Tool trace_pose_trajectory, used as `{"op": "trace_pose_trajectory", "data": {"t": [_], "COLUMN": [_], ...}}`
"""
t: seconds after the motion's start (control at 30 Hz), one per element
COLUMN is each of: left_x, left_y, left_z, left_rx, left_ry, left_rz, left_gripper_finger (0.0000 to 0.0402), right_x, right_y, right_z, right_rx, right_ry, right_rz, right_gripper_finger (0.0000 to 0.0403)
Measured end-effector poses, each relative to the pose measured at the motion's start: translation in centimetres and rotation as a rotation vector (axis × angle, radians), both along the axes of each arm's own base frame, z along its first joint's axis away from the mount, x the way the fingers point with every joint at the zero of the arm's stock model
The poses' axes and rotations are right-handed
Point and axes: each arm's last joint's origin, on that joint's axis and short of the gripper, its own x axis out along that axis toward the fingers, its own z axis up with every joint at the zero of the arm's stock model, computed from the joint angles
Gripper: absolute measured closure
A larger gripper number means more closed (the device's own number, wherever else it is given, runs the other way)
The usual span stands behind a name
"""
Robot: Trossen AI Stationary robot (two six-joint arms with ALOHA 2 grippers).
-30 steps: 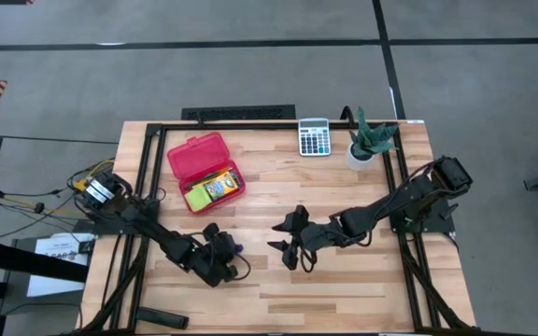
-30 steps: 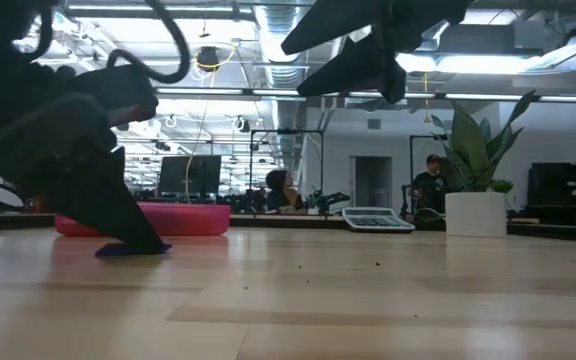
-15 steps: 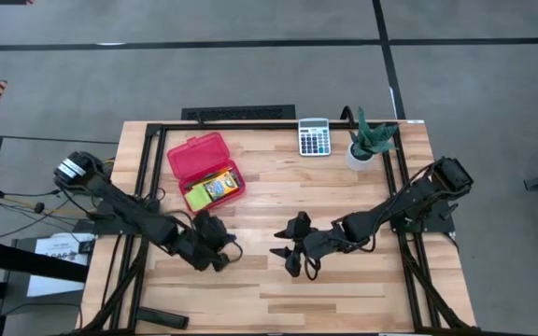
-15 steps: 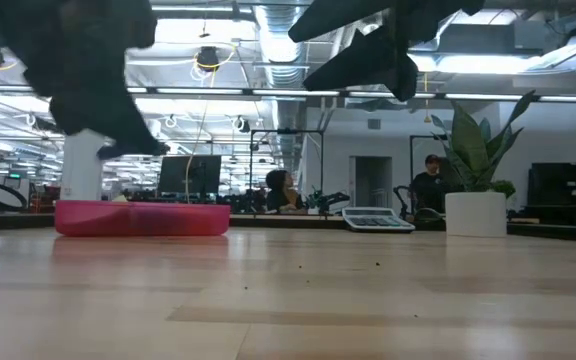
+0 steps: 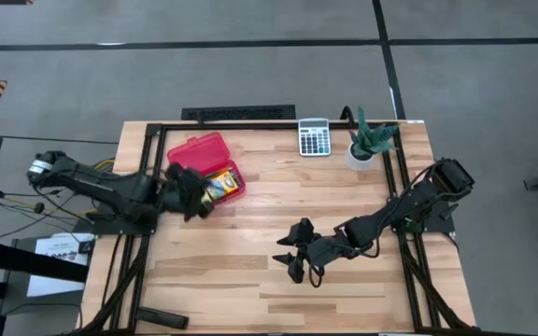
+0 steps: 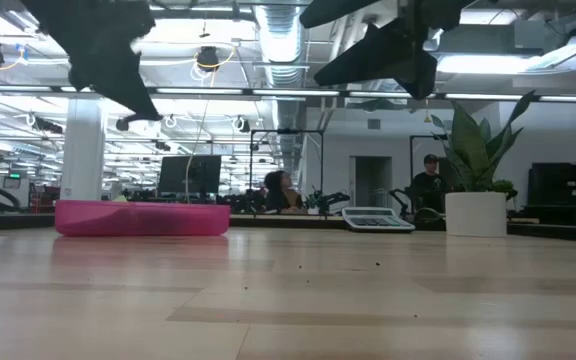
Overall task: Pack school essentials
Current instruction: Put the purple eraser into the red supply box
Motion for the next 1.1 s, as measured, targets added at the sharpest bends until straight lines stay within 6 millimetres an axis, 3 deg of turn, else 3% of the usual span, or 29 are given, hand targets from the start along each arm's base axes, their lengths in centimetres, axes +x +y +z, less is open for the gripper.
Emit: {"op": "trace_pose_trajectory", "data": {"t": [0.17,0.4,0.57,0.77,1.1], "left_x": [-0.7,-2.1,-2.3,-2.5,-2.2], "left_y": [2.8,5.2,5.4,5.3,5.4], "left_z": [-1.2,-5.5,-7.5,-8.4,-8.4], "left_rx": [-0.033,-0.159,-0.198,-0.22,-0.189], "left_ry": [0.119,0.221,0.174,0.172,0.173], "left_rz": [0.018,0.056,0.063,0.059,0.003], "left_gripper_finger": [0.0378,0.0379,0.0377,0.0376,0.0349], "right_x": [-0.1,-0.1,-0.1,-0.1,0.0], "right_y": [0.1,0.2,0.2,0.1,0.1], "right_z": [0.0,0.0,0.0,0.0,0.0], "right_rx": [0.009,0.016,0.023,0.023,0.021], "right_ry": [0.0,0.0,0.0,0.0,0.003], "right_rz": [-0.001,-0.004,-0.008,-0.008,-0.01], "right_gripper_finger": [0.0152,0.0152,0.0152,0.0152,0.0152]}}
